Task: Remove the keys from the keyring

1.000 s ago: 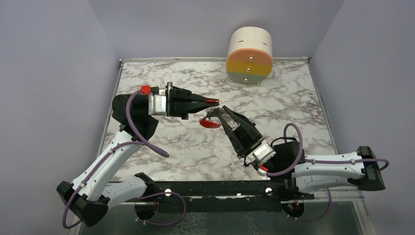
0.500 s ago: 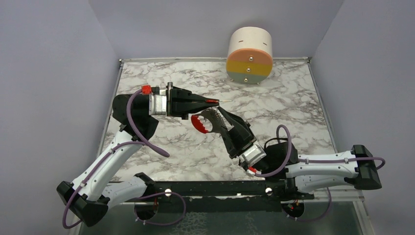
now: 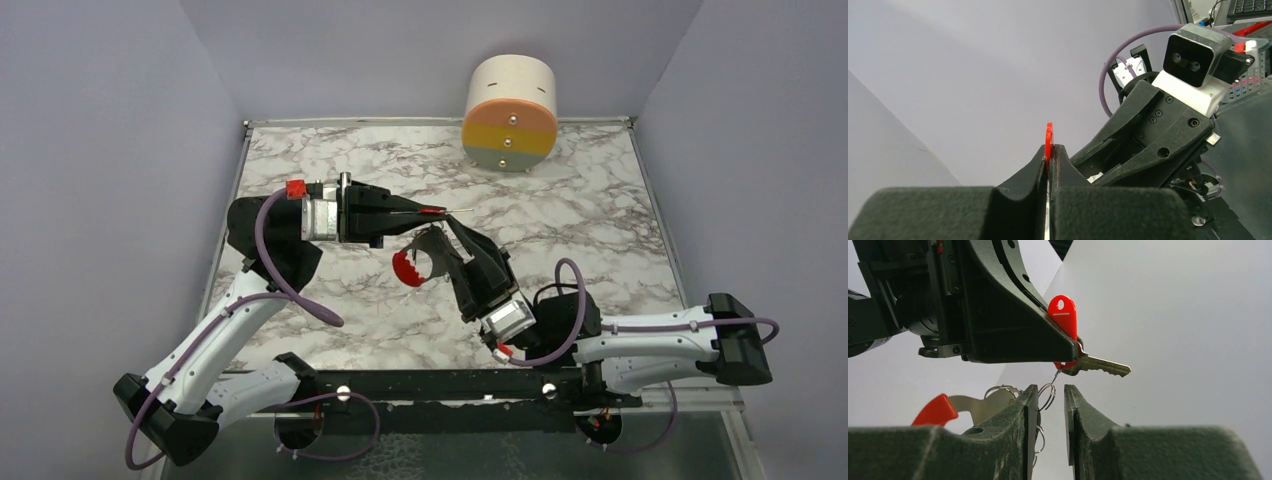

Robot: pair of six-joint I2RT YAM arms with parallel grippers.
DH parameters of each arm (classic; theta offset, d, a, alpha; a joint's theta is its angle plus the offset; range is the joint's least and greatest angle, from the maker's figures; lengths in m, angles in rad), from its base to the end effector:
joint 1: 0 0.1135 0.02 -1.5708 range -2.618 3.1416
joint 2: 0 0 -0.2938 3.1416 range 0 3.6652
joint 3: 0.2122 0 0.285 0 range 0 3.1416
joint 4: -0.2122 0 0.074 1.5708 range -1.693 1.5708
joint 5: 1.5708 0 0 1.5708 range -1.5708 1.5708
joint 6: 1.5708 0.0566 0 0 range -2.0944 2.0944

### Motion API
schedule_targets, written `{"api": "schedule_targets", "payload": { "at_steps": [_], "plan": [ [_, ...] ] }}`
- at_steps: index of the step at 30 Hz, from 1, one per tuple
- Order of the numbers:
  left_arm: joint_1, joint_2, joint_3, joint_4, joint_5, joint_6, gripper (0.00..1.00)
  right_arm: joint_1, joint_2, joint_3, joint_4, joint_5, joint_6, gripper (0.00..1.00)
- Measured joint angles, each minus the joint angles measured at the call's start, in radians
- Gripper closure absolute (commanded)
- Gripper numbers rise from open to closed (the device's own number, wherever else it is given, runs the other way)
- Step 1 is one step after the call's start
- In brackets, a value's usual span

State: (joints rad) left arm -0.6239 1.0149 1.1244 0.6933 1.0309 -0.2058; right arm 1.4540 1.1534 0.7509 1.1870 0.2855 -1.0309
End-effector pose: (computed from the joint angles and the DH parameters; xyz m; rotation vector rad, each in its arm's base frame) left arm 0.1396 -0.1603 0.5273 1.1629 0.5061 -1.1164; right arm 0.0475 0.2679 0.4188 -0.6539 0.5095 0.2865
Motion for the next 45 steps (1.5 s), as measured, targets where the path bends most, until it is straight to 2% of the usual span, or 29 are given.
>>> {"api": "schedule_targets", "payload": {
  "at_steps": [5, 16, 23, 32, 45],
  "plan": [
    [0.0, -0.002, -0.006, 0.0, 0.0, 0.004, 1.0, 0.0, 0.032, 0.0, 0.042, 0.014, -0.041, 0.8],
    [0.0, -0.002, -0.007, -0.006, 0.0, 0.01, 1.0, 0.0, 0.03, 0.0, 0.048, 0.027, -0.06, 0.98],
    [0.0, -0.01, -0.018, -0.007, -0.019, 0.029, 1.0, 0.0, 0.028, 0.0, 0.047, 0.036, -0.074, 0.99],
    [-0.011, -0.037, -0.054, -0.047, -0.155, 0.101, 1.0, 0.0, -0.023, -0.005, 0.038, 0.037, -0.074, 0.99],
    [-0.023, -0.032, -0.06, -0.085, -0.196, 0.142, 1.0, -0.007, -0.112, -0.026, -0.097, 0.014, -0.023, 0.99]
  ]
}}
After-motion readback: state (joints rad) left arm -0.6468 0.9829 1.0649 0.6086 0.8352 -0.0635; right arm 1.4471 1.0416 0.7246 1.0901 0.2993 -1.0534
